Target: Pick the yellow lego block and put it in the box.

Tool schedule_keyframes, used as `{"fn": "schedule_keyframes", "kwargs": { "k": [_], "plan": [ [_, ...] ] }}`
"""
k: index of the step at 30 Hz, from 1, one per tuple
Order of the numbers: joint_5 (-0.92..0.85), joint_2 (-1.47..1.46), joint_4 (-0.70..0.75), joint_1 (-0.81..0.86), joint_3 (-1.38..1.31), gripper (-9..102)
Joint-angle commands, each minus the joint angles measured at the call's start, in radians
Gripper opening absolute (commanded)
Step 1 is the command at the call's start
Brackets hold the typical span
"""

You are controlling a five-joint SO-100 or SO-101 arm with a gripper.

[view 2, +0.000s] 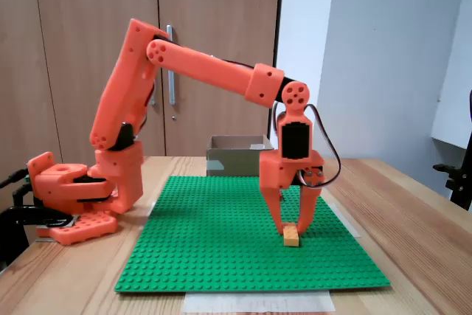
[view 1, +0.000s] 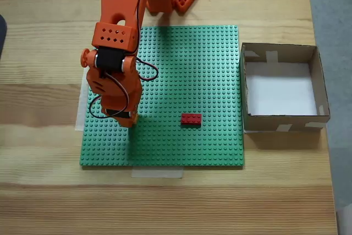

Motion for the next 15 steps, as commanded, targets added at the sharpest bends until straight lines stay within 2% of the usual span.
{"fn": "schedule_keyframes", "kwargs": {
  "k": [1,15],
  "plan": [
    [-0.003,0.009,0.005,0.005,-0.002,2],
    [0.041,0.167,-0.012,-0.002,0.041,-1]
  ]
}}
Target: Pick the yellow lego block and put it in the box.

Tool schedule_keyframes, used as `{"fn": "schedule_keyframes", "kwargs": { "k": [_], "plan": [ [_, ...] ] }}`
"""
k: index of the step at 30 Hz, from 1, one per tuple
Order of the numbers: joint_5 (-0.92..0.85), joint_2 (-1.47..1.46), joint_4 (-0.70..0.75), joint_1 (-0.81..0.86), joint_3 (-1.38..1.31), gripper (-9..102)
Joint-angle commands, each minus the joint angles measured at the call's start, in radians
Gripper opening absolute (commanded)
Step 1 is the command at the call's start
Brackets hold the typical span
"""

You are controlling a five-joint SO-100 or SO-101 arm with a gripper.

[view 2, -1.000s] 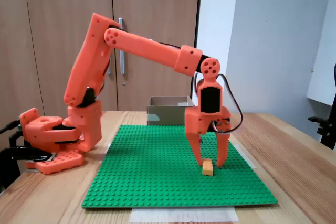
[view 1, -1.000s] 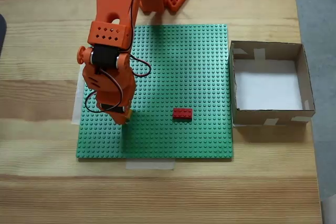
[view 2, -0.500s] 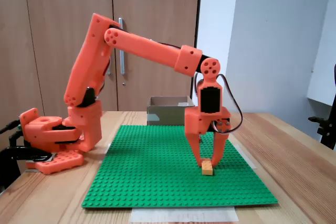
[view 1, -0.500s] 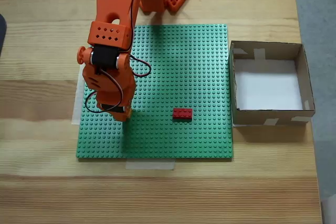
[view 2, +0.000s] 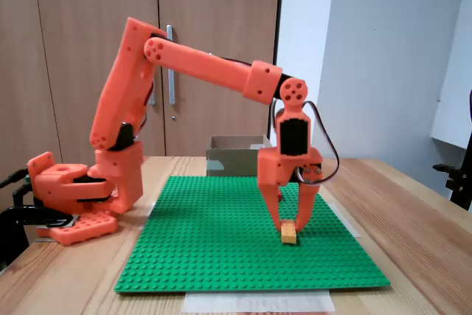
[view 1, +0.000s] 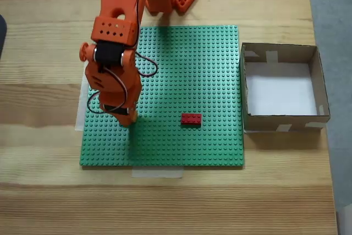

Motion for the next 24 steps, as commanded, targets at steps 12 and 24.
{"fn": "schedule_keyframes", "kwargs": {
  "k": [12,24],
  "plan": [
    [0.011,0.279,-0.017,-0.021,0.138,-1],
    [0.003,0.491,-0.023,-0.046,0.29,-1]
  ]
}}
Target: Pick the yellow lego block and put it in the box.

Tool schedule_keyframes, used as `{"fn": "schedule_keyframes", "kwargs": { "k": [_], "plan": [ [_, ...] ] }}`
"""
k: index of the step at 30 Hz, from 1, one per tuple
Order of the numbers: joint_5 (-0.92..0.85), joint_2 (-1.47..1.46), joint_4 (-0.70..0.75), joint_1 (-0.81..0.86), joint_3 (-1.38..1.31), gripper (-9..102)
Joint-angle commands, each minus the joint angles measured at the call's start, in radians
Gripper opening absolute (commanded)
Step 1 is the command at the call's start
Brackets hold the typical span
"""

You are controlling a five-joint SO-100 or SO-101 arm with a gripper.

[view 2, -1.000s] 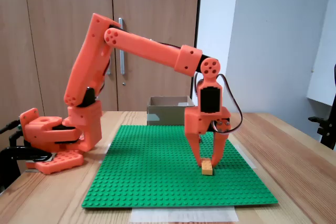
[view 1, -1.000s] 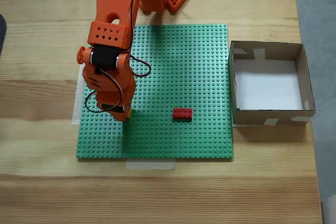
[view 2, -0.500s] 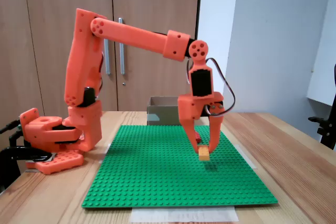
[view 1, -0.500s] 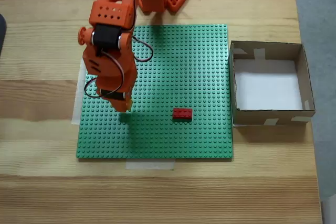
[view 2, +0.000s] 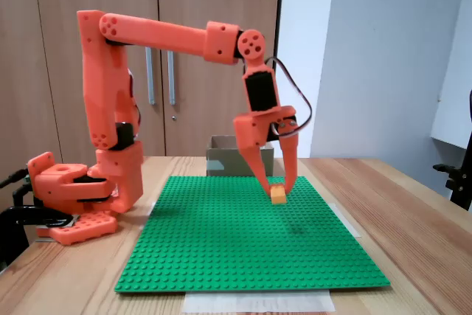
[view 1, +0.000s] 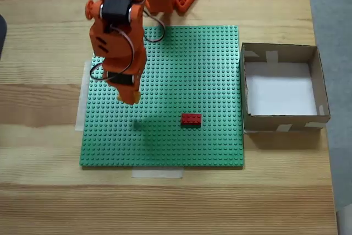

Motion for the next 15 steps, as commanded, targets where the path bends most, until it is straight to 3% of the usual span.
{"fn": "schedule_keyframes", "kwargs": {
  "k": [1,15],
  "plan": [
    [-0.002,0.101,-0.008,-0.015,0.021,-1],
    [-0.048,0.468,-0.046,-0.241,0.187,-1]
  ]
}}
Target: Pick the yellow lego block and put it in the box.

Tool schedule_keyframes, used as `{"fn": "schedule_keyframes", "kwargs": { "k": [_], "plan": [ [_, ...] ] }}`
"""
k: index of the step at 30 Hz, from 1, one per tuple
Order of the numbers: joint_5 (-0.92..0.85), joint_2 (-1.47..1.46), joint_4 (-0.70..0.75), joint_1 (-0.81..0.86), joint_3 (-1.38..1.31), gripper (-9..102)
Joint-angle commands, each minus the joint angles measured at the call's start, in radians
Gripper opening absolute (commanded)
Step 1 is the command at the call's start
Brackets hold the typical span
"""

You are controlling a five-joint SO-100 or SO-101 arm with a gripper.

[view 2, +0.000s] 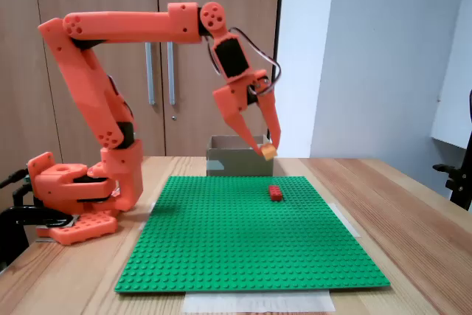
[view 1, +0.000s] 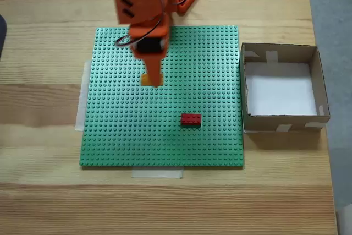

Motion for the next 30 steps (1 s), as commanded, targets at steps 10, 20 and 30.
{"fn": "schedule_keyframes", "kwargs": {
  "k": [10,20,30],
  "plan": [
    [-0.029,0.164,-0.029,-0.19,0.031,-1],
    [-0.015,0.201,-0.011,-0.476,0.043,-1],
    [-0.025,0.187,-0.1,-0.563,0.078,-1]
  ]
}}
